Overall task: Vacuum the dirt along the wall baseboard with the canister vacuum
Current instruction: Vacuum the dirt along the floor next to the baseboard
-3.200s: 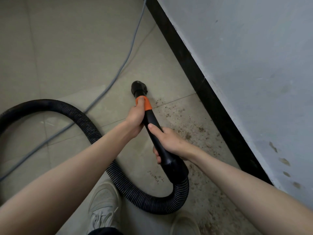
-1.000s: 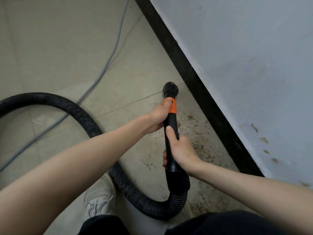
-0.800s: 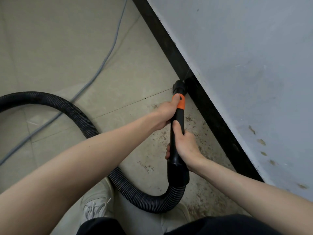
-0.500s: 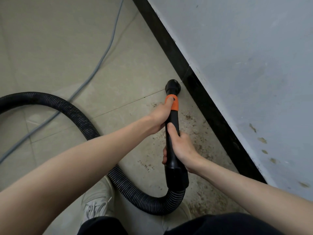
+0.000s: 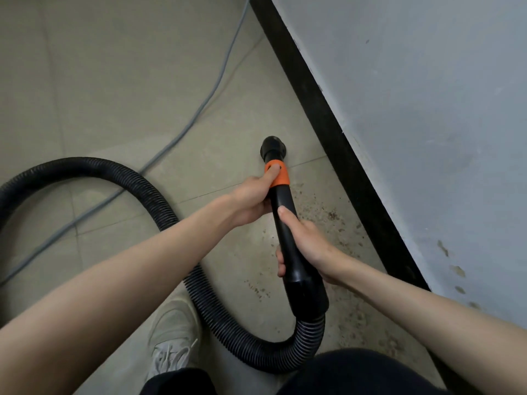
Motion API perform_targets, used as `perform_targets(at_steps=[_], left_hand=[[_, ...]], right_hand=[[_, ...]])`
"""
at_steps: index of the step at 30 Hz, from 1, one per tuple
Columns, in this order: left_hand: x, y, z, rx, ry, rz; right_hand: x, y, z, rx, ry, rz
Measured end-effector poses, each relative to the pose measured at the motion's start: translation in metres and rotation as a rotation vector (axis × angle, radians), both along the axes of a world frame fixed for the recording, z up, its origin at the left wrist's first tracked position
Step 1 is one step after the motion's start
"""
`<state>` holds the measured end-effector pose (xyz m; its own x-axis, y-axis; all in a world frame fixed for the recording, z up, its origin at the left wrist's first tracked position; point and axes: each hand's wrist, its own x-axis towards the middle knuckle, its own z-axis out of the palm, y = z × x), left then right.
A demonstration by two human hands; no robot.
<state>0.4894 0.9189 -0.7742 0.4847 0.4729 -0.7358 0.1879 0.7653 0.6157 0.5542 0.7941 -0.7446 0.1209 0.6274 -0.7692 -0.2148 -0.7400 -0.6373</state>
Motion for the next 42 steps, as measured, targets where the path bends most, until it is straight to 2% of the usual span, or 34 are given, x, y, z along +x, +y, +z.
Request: perform_targets(at_steps=[5, 10, 15, 21, 29, 36, 42], left_hand=[[-0.004, 0.017, 0.02, -0.028, -0.123, -0.012], [-0.007, 0.04, 0.076, 0.013, -0.163, -0.009], [-0.017, 0.061, 0.154, 0.158, -0.126, 0.069], [-0.036, 0.066, 0.27, 0.283, -0.109, 0.058], [-0.039, 0.059, 0.418, 0.44, 0.067, -0.017], [-0.052, 0.034, 0.502, 0.391, 0.132, 0.054], [-0.061, -0.008, 0.543, 0.374, 0.163, 0.049]], right_hand=[[0.0, 0.014, 0.019, 0.043, -0.053, 0.01], [0.008, 0.052, 0.067, 0.086, -0.108, 0.027], [-0.002, 0.082, 0.13, 0.144, -0.129, 0.106], [-0.018, 0.094, 0.233, 0.235, -0.179, 0.156], [-0.017, 0.095, 0.36, 0.246, -0.19, 0.232], [-0.025, 0.075, 0.44, 0.181, -0.168, 0.266], [-0.031, 0.034, 0.482, 0.168, -0.17, 0.276]])
